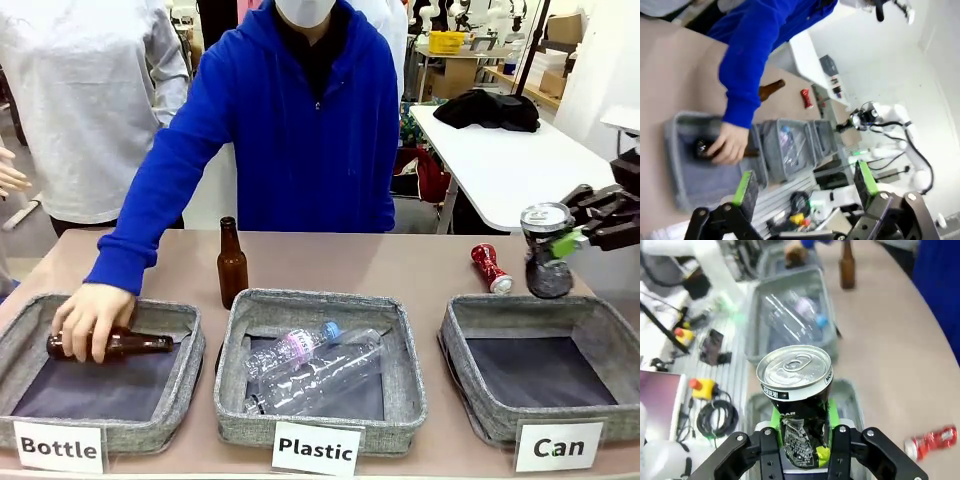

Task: Sort the can waste into the basket.
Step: Pick up the can waste from the table and place it in the right Fabric basket.

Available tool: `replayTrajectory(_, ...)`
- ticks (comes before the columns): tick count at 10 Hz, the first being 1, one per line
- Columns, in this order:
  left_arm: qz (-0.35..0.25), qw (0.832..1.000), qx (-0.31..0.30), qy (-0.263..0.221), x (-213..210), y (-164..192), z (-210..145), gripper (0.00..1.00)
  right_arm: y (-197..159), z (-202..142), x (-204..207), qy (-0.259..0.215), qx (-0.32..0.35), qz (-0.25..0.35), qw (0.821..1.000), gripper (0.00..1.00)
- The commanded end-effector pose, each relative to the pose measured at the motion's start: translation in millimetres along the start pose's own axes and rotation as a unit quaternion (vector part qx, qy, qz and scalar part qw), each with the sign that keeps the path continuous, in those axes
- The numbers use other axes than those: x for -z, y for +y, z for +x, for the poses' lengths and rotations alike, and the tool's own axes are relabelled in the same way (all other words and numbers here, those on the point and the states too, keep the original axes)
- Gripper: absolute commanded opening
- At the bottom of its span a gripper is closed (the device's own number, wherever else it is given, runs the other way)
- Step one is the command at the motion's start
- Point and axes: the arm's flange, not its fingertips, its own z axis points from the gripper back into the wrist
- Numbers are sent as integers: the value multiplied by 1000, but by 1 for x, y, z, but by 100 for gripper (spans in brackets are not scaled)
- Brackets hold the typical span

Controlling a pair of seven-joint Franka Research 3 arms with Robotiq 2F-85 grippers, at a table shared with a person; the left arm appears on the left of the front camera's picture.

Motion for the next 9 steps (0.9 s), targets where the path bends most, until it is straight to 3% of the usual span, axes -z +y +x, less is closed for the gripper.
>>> replayTrajectory(1,26,999,30,3,-51,-15,-17,100,13,-2,-2,88,75,-52,992,0)
replayTrajectory(2,45,999,26,7,-56,-11,-30,100,14,-6,-4,147,91,-59,983,0)
replayTrajectory(5,51,998,25,14,-52,-6,-35,100,16,-11,11,249,77,-41,964,0)
replayTrajectory(9,22,999,34,5,-26,-11,-32,100,18,-13,20,266,70,-27,961,0)
